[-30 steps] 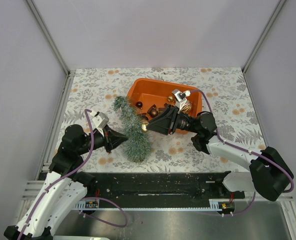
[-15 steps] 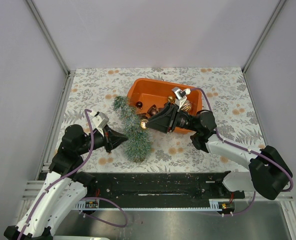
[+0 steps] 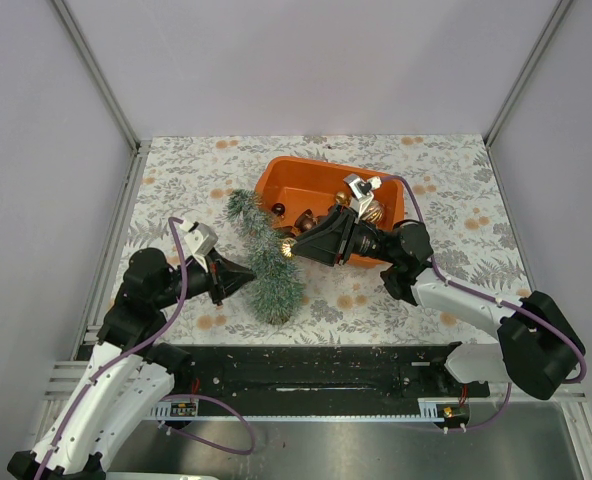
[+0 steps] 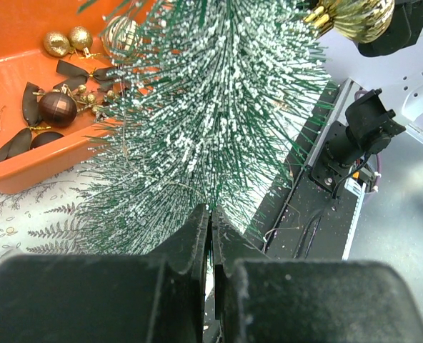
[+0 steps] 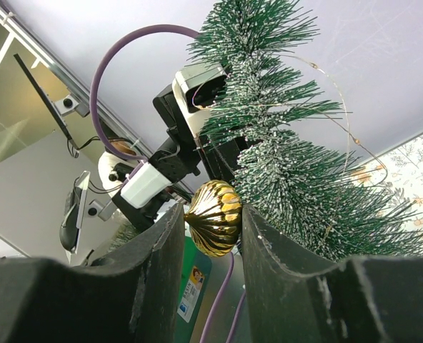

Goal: Decorate the small christmas tree

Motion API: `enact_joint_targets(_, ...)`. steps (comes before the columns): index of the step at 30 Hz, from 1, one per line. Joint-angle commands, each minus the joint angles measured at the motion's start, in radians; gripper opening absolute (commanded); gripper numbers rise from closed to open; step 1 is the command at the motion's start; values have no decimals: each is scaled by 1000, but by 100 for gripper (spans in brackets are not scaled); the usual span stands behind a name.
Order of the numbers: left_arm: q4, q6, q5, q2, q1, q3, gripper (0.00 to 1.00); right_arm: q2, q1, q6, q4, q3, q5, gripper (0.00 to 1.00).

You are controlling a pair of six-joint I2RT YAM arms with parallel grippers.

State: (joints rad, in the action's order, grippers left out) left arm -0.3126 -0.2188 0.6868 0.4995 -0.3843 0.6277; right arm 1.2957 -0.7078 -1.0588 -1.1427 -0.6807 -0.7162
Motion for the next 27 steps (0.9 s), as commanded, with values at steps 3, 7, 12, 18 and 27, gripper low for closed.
enact_joint_targets(3, 55, -10, 26, -13, 7, 52, 6, -15, -9, 20, -16, -71, 8, 2)
enact_joint_targets(7, 52, -4, 30, -22, 7, 40, 6, -16, -9, 54, 31, -111, -3, 1)
enact_joint_targets(12, 44, 18, 39, -24, 5, 27, 6, 7, -9, 57, 28, -129, -6, 2)
enact_joint_targets(18, 27, 41, 37, -36, 5, 26, 6, 19, -7, 62, 26, -131, -9, 2)
enact_joint_targets(27, 17, 59, 56, -49, 5, 24, 5, 39, 16, 80, 28, -109, 9, 1)
